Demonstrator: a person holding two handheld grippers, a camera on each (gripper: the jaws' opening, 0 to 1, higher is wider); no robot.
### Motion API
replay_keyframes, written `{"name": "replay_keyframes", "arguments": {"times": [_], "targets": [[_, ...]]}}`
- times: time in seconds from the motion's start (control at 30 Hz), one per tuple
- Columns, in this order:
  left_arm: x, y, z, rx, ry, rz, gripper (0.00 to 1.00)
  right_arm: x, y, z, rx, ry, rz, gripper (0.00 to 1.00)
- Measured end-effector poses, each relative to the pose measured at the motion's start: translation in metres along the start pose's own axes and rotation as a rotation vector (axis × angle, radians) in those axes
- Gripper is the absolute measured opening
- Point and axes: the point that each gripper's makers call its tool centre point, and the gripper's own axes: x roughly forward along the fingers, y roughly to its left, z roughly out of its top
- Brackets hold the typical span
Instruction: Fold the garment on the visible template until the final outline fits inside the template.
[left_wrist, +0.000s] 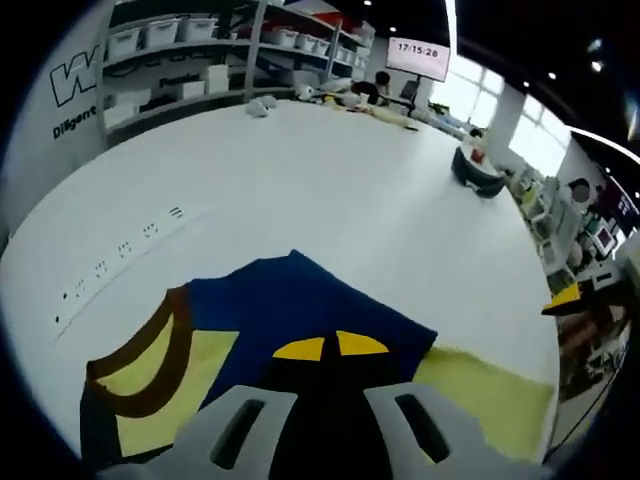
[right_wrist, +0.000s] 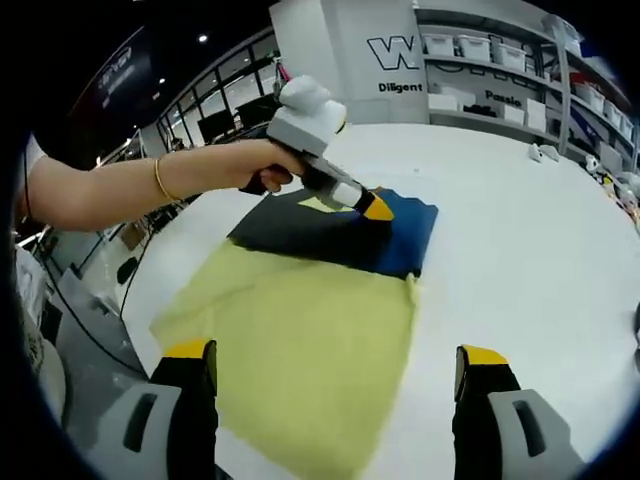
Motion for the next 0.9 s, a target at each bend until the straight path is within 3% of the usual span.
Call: {"name": "replay_keyframes", "arguments": {"times": [0.17, 0.3, 0.4, 0.5, 0.6, 0.67, 0.9], "targets": [[0.006, 0.002, -0.007, 0.025, 0.015, 0.010, 0.03, 0.005, -0.002, 0.000, 0.011, 0.001, -0.003, 0.96], [0.008, 0.001, -0.011, -0.016, 0.027, 0.003, 0.08, 0.007, -0.002, 0.001, 0.015, -0.002, -0.004, 0.96], [0.007, -0.003, -0.007, -0.026, 0.020, -0.013, 0.16, 0.008, -0.004, 0.003, 0.026, -0.007, -0.010, 0.95], [0.000, -0.004, 0.001, -0.008, -0.006, -0.018, 0.35, 0.008, -0.005, 0.007, 0.039, -0.022, -0.012, 0.94], [-0.015, -0.001, 0.016, -0.012, -0.045, -0.019, 0.47, 0.008, -0.006, 0.014, 0.043, -0.039, -0.017, 0.93], [-0.024, 0.000, 0.022, -0.020, -0.065, -0.021, 0.48, 0.010, -0.007, 0.018, 0.042, -0.045, -0.022, 0.93], [-0.067, 0.004, 0.027, -0.024, -0.129, -0.004, 0.69, 0.019, -0.004, 0.034, 0.031, -0.068, -0.018, 0.85]]}}
